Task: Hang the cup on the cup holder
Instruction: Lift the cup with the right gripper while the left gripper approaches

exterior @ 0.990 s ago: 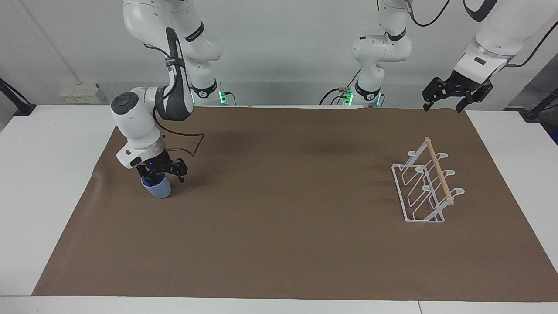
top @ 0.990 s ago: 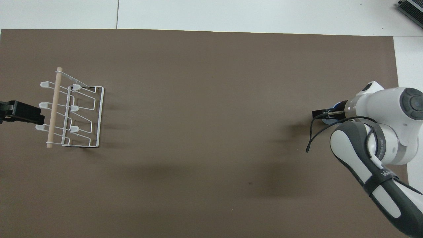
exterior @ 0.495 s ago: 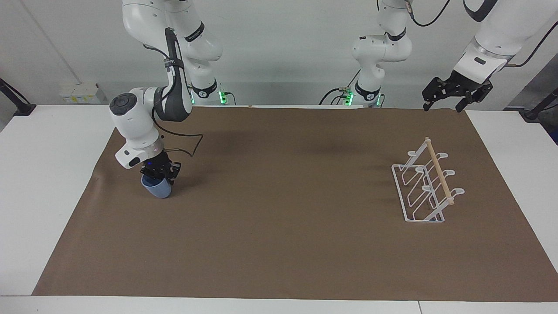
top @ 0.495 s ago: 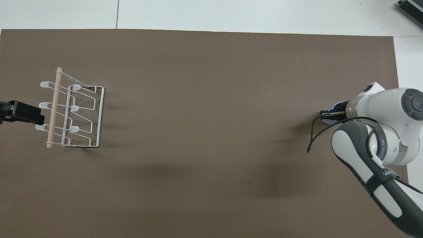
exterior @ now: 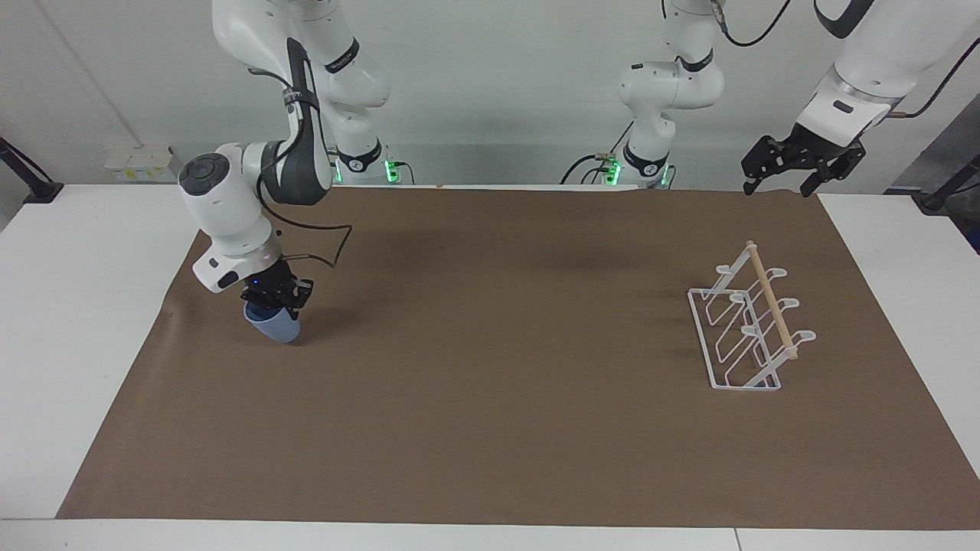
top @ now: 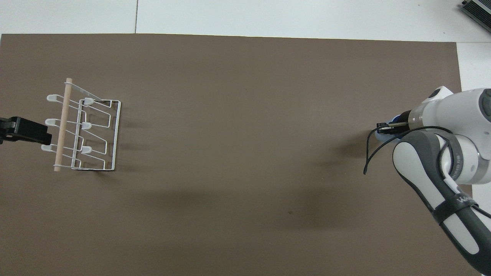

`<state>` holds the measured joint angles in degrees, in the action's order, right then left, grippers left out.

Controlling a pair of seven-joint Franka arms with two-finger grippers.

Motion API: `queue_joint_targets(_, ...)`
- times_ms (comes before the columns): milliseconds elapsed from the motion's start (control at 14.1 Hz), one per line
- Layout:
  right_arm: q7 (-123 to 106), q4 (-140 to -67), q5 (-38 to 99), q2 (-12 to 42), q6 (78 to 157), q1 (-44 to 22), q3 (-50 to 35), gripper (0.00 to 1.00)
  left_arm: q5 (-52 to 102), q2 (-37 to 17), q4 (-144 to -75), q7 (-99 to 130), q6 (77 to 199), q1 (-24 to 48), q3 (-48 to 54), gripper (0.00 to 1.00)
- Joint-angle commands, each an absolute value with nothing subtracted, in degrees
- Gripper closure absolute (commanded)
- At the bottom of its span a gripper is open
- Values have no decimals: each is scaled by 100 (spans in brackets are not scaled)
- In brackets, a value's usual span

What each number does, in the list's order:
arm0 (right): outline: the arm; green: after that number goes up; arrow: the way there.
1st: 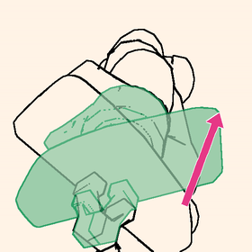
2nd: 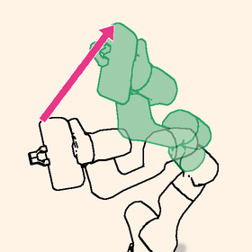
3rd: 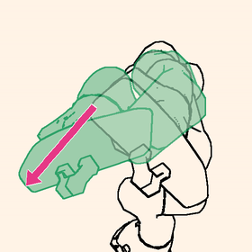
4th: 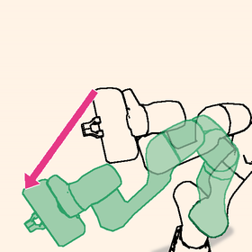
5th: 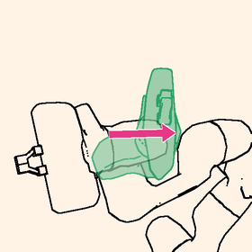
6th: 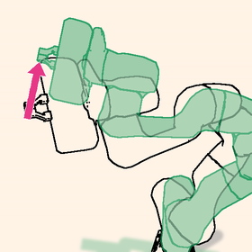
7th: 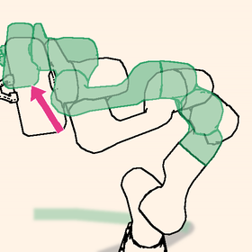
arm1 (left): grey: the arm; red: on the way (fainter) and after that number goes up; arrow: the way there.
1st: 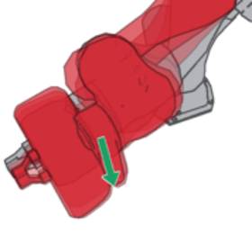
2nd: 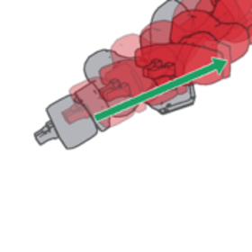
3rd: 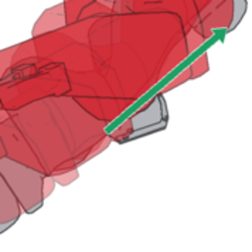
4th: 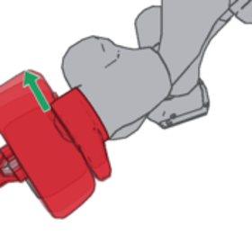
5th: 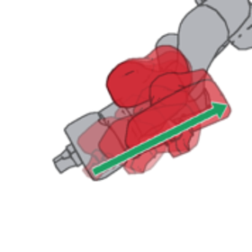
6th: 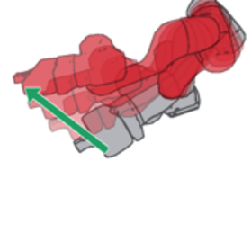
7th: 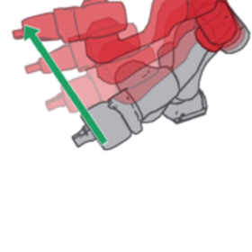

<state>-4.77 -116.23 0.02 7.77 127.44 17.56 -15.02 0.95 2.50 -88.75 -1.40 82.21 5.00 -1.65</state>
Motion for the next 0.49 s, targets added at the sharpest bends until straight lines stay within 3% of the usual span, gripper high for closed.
queue_joint_targets(0,-562,-11487,-44,590,12516,1767,-1547,100,0,404,-9026,-70,8244,545,-167,0)
queue_joint_targets(141,-563,-11392,279,379,12324,1627,-1590,100,0,404,-9026,-70,8262,545,-167,0)
queue_joint_targets(424,-563,-10522,1132,264,11348,1600,-1915,100,0,404,-9035,-79,8271,588,-132,0)
